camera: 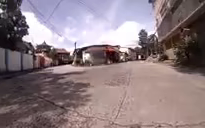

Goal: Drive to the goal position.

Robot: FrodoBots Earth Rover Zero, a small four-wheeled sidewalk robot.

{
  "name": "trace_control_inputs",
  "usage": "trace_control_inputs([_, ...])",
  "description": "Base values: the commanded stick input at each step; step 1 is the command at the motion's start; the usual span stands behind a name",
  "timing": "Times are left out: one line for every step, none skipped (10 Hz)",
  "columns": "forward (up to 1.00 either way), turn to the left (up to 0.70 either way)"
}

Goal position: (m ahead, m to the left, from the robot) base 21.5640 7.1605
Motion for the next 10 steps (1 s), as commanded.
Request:
trace_control_inputs([0.70, 0.00])
trace_control_inputs([0.70, 0.00])
trace_control_inputs([0.70, 0.00])
trace_control_inputs([0.70, 0.00])
trace_control_inputs([0.70, 0.00])
trace_control_inputs([0.70, 0.00])
trace_control_inputs([0.70, 0.00])
trace_control_inputs([0.70, 0.00])
trace_control_inputs([0.70, 0.00])
trace_control_inputs([0.21, 0.00])
